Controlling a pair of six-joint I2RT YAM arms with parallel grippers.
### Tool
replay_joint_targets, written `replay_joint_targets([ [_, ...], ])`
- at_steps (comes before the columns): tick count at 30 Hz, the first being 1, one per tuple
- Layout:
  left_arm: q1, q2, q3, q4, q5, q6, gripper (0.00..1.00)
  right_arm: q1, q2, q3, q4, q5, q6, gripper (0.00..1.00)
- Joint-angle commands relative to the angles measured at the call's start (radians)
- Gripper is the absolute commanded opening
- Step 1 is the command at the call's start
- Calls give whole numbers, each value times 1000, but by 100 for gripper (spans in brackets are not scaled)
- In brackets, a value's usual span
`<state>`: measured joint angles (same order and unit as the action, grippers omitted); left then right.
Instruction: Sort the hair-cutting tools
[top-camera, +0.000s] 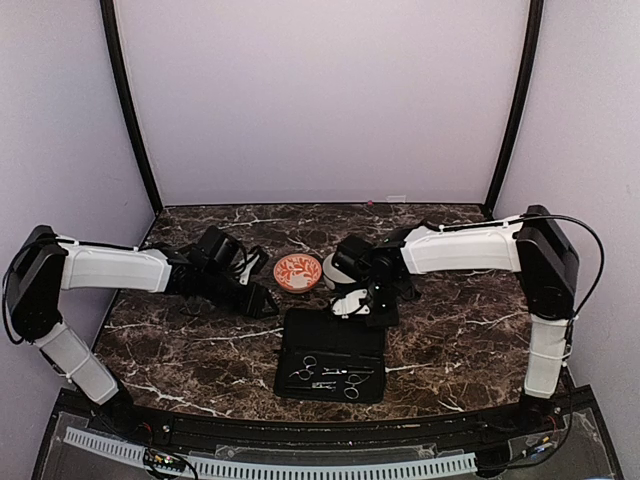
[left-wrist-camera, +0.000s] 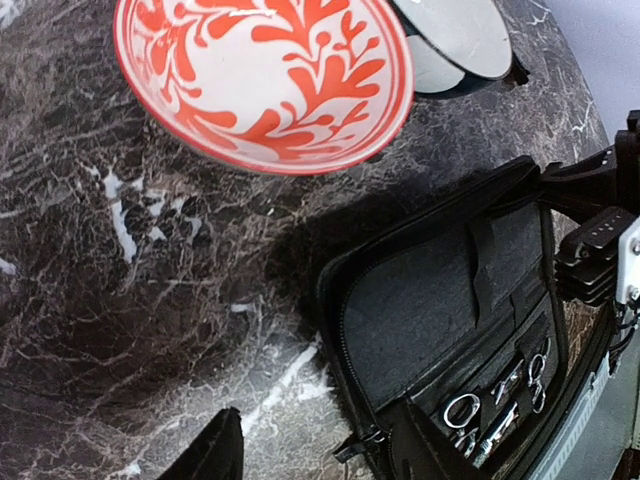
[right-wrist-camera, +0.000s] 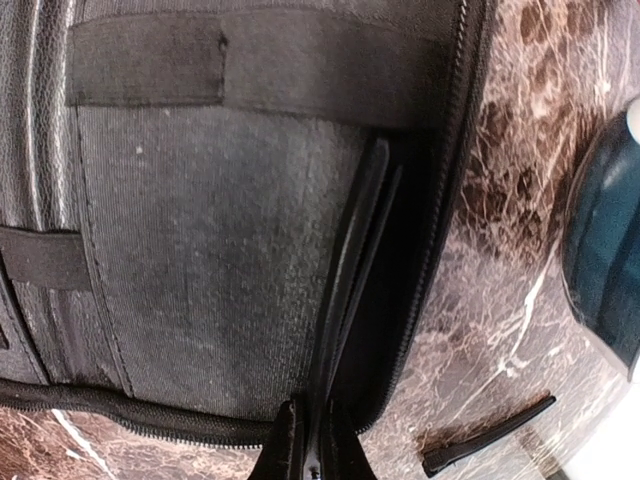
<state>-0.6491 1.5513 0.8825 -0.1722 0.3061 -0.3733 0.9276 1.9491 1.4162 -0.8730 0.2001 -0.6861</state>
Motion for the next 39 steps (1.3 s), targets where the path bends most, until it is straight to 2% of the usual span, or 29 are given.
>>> replay_joint_targets([
  [1, -6, 28, -40, 45, 29, -63, 52, 18, 26, 40, -20, -14, -14, 2],
  [14, -30, 126, -21, 86, 87, -47, 51, 34, 38, 47, -37, -58, -33, 2],
  [24, -49, 167, -7, 106, 109, -70, 36, 39, 86, 74, -15, -82, -41, 2],
  [39, -72, 202, -4, 113, 117, -66, 28, 40, 159, 153, 13, -138, -22, 3],
])
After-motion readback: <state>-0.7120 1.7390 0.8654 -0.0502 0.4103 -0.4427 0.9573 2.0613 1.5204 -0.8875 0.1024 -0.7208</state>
